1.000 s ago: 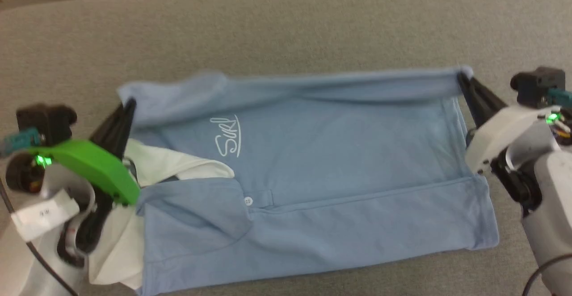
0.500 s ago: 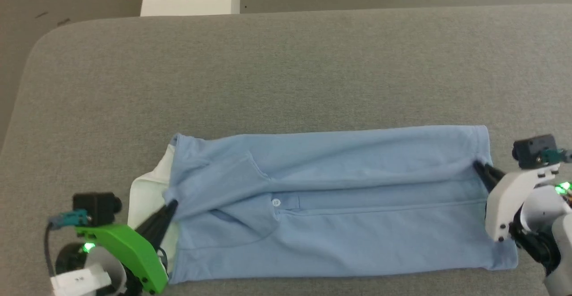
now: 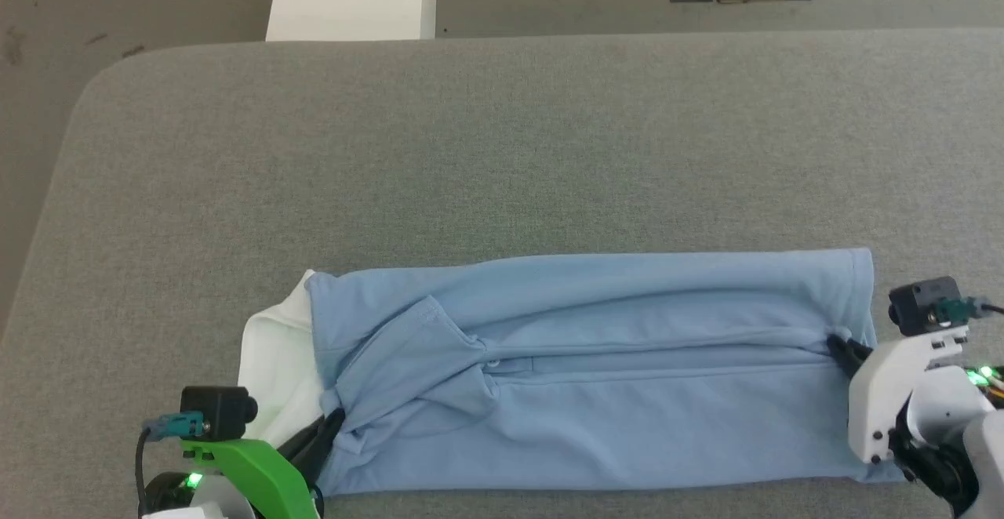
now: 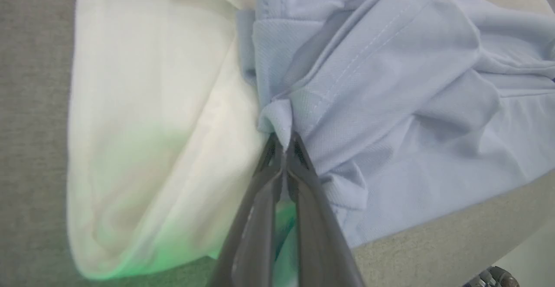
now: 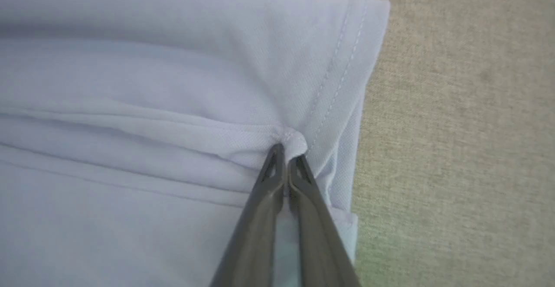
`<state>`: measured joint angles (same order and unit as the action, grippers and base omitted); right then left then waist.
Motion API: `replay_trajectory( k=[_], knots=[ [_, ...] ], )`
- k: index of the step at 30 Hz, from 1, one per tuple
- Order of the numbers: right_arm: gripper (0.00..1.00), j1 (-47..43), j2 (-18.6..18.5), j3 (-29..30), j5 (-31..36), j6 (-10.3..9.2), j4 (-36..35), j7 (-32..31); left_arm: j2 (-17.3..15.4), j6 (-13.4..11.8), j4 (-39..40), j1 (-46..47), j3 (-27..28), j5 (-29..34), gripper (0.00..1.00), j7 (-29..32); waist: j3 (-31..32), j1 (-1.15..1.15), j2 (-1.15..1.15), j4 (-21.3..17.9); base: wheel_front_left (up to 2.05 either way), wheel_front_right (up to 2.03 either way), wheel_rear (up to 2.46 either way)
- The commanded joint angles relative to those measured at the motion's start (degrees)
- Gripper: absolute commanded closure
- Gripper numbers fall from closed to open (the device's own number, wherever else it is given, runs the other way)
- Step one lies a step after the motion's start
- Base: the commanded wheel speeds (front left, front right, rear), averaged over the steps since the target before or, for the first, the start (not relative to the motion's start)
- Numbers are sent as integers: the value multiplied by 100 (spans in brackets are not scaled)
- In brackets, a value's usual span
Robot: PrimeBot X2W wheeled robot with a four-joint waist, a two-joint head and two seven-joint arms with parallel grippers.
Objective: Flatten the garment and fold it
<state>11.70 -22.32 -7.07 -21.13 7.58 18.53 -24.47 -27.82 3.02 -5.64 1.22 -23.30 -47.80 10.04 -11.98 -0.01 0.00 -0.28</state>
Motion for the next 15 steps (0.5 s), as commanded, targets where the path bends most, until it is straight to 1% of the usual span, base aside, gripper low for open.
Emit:
replay_trajectory(
  k=[1,5,9,13,15],
  knots=[
    [0,-282,53,40,35,-9,29,-76,22,-3,-70,-98,-6,69,0,-77,80,1,0,27,0,0,0],
    [0,-587,139,373,55,-9,-253,39,62,-63,-51,-141,92,202,0,-483,223,1,0,74,0,0,0],
    [0,-904,287,692,119,-9,-660,291,164,-179,45,-171,207,436,0,-1087,344,1,0,86,0,0,0],
    [0,-1187,488,951,169,-9,-1068,562,343,-427,90,-129,320,792,0,-1819,444,1,0,79,0,0,0],
    [0,-1279,644,1113,181,-9,-1252,742,422,-574,74,-57,374,1008,0,-2143,472,1,0,74,0,0,0]
  ],
)
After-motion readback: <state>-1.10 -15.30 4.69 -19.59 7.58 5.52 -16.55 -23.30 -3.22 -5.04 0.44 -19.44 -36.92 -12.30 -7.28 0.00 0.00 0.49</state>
